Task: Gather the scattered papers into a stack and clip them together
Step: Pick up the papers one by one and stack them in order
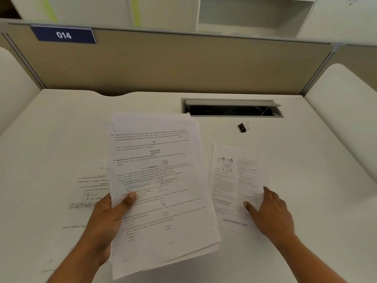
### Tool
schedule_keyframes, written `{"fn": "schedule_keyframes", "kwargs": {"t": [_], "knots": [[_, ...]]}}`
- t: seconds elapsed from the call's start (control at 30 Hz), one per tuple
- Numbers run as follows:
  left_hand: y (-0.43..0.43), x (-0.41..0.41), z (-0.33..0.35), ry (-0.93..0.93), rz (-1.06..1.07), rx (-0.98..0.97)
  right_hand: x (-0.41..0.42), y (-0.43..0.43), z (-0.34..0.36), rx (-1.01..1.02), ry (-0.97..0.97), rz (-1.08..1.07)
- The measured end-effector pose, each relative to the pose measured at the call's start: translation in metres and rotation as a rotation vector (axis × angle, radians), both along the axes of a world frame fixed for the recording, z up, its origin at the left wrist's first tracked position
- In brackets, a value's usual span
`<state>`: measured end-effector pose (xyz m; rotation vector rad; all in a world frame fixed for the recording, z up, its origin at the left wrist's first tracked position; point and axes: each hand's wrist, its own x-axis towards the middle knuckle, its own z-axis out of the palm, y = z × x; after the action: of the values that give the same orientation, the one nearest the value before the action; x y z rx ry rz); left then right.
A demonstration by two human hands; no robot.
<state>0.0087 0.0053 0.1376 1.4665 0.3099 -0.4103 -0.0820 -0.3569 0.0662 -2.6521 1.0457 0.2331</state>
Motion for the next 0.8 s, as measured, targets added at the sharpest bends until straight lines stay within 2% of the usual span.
{"fn": "schedule_keyframes", "kwargs": {"t": [0.07,0.17,0.43,0.8], "knots": [[-0.001,-0.001,0.000,0.000,0.005,0.001,0.004,0.000,0.005,-0.039,0.069,-0.140],[-0.002,-0.002,0.000,0.010,0.013,0.002,0.008,-0.005,0.005,-0.005,0.140,-0.199],[-0.003,-0.003,0.000,0.021,0.028,0.020,0.013,-0.011,0.002,0.142,0.026,-0.244],[0.000,-0.004,-0.001,0.003,0.029,0.042,0.007,-0.012,-0.002,0.198,-0.230,-0.231]]}}
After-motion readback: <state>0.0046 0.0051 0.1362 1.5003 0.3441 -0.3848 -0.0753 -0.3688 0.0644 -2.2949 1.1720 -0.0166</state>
